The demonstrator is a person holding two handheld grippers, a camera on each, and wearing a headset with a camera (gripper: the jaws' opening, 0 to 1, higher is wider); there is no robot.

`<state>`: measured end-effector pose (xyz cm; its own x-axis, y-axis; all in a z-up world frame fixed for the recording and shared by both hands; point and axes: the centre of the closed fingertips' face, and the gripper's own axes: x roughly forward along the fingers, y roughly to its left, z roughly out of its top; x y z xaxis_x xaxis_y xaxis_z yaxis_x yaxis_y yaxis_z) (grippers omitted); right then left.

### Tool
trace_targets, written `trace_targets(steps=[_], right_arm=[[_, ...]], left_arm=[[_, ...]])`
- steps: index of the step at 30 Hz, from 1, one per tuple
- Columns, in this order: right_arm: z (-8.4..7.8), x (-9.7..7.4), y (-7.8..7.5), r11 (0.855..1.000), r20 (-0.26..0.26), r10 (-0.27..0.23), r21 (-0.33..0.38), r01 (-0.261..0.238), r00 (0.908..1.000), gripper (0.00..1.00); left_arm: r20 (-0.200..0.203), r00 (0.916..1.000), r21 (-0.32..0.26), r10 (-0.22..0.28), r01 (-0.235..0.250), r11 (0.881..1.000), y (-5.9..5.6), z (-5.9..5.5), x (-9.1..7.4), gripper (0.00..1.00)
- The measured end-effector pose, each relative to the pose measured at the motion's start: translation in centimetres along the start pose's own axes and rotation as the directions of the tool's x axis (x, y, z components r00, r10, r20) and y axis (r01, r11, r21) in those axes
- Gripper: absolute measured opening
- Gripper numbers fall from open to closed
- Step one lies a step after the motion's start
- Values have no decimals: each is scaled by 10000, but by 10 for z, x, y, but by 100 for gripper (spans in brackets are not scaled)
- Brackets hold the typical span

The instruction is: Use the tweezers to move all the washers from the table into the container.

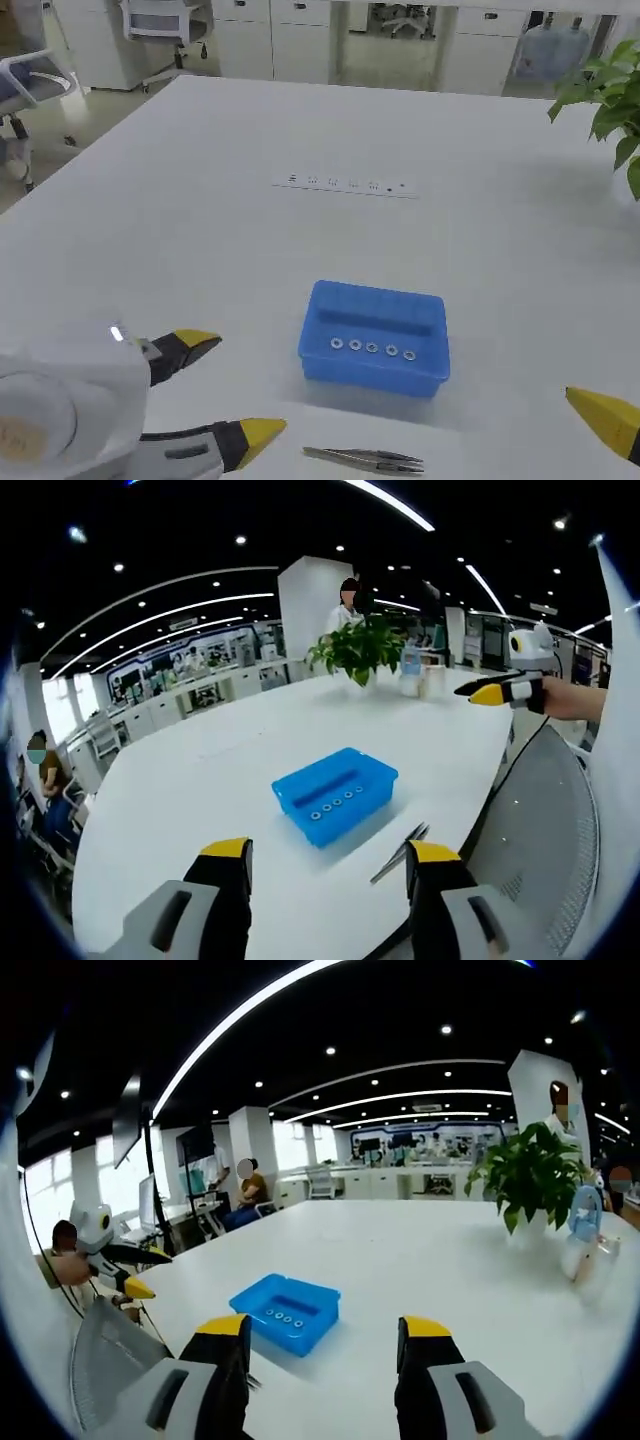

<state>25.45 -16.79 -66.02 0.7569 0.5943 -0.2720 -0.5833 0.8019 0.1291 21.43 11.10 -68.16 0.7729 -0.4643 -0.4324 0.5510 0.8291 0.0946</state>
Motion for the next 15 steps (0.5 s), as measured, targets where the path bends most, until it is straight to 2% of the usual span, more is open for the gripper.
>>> trace_targets(steps=[3, 5, 7, 8, 10, 11, 14, 15], right_arm=[[1, 1, 1, 9999, 65, 68, -154, -67, 10000, 60], [2, 2, 3, 9996, 125, 144, -231, -141, 9998, 64], [3, 2, 4, 9995, 194, 183, -274, -177, 9996, 66], [4, 2, 5, 9994, 272, 164, -302, -155, 9995, 67], [6, 0, 6, 9995, 405, 168, -266, -157, 9990, 70], [7, -1, 7, 9996, 510, 154, -240, -142, 9986, 73], [10, -5, 9, 9997, 736, 103, -236, -85, 9972, 81], [11, -7, 9, 9998, 821, 114, -184, -99, 9966, 85]], left_arm=[[670, 9946, -213, 791, -778, 9967, 13, 11, -13, 78], [1040, 9900, -887, 953, -862, 9923, 15, 16, -21, 82], [1549, 9818, -1466, 1101, -873, 9853, 18, 23, -26, 85], [1781, 9758, -1949, 1271, -917, 9765, 19, 27, -30, 88], [2310, 9594, -2228, 1620, -1099, 9686, 23, 34, -36, 94], [2460, 9530, -2335, 1770, -1189, 9651, 25, 36, -38, 99], [2597, 9473, -2382, 1878, -1256, 9631, 26, 37, -43, 99], [2703, 9413, -2356, 2021, -1389, 9619, 26, 39, -45, 99]])
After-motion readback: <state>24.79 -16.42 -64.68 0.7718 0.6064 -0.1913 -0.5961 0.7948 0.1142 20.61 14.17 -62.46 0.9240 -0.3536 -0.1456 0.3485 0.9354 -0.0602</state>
